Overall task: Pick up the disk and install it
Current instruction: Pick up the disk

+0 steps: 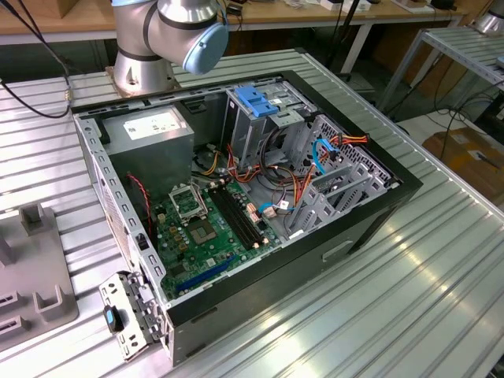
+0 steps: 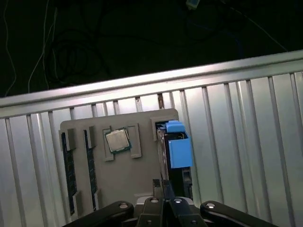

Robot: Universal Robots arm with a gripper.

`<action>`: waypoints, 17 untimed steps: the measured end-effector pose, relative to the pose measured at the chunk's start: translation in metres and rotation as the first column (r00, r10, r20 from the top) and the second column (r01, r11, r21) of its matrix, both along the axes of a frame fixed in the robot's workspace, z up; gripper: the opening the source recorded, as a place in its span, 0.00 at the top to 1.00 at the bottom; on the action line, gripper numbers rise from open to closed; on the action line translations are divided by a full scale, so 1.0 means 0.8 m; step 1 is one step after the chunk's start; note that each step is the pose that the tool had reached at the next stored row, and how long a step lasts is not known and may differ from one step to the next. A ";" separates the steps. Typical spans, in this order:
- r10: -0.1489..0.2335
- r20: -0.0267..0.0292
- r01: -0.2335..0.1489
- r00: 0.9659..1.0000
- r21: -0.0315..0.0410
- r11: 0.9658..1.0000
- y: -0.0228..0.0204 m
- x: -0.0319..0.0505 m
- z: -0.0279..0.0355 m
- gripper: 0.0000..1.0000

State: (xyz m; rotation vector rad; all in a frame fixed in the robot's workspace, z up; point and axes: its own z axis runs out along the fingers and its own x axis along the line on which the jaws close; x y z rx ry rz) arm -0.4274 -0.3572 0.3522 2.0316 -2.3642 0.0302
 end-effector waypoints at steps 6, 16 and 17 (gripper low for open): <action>0.060 0.017 -0.060 0.998 0.029 0.998 0.0000 0.000 -0.0003 0.89; 0.065 0.022 -0.066 0.998 0.052 0.996 0.0001 0.000 -0.0005 0.89; 0.065 0.022 -0.066 0.998 0.052 0.996 0.0001 0.000 -0.0005 0.89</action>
